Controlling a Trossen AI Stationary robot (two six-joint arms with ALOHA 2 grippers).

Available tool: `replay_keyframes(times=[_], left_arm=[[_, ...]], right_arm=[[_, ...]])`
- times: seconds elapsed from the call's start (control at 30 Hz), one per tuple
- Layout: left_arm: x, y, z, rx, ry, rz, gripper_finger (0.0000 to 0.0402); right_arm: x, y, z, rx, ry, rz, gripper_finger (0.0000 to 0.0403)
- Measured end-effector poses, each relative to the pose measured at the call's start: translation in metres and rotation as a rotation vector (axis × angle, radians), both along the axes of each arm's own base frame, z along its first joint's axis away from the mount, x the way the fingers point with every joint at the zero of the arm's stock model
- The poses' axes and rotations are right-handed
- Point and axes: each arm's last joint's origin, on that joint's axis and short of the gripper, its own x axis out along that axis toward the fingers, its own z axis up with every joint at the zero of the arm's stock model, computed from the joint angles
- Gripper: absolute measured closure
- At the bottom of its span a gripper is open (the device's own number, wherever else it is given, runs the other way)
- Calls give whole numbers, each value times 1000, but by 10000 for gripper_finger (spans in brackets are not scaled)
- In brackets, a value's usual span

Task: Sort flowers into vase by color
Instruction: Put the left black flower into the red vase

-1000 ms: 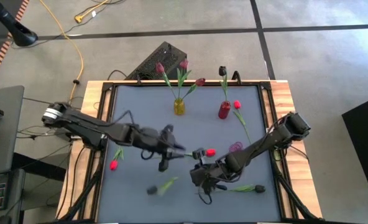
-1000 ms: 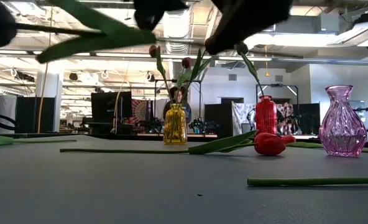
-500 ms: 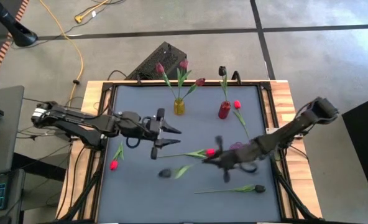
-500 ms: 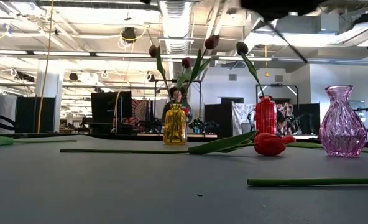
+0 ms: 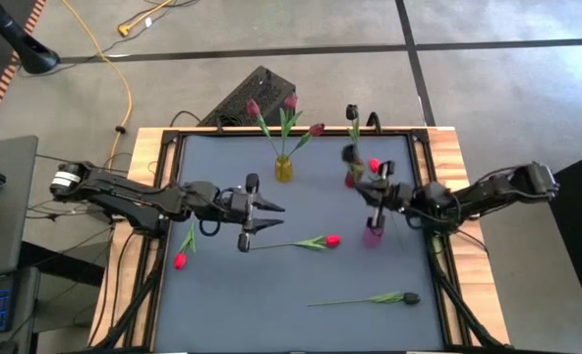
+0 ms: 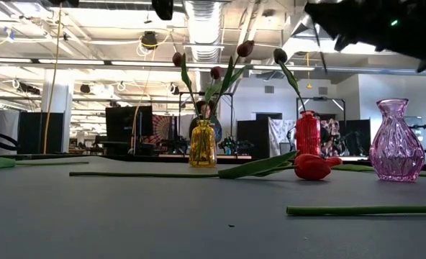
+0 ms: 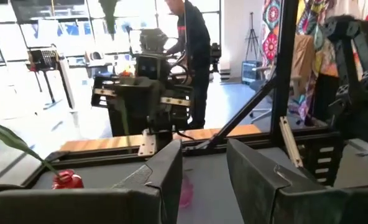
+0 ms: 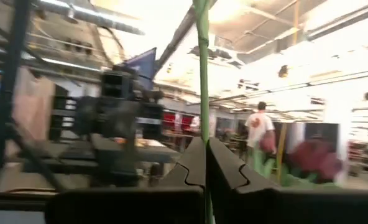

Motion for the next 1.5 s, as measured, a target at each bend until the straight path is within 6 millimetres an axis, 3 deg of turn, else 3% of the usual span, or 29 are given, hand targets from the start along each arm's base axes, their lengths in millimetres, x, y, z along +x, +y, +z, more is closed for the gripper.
replay_keyframes(times=[0.17, 0.33, 0.77, 1.23, 1.5], left_arm=[[4, 4, -4, 3, 6, 20, 287], [8, 5, -10, 6, 26, 26, 287], [19, 7, -25, -8, 81, 25, 288], [18, 7, -26, -13, 88, 24, 288], [22, 6, -23, -50, 29, 20, 288]], right_arm=[[-2, -35, -1, 8, -5, -120, 378], [-10, -61, 2, 16, -63, -127, 378], [-8, -98, -23, 94, 34, -157, 378], [3, -102, -16, 83, 23, -82, 378], [20, -65, -15, 109, 32, 203, 378]])
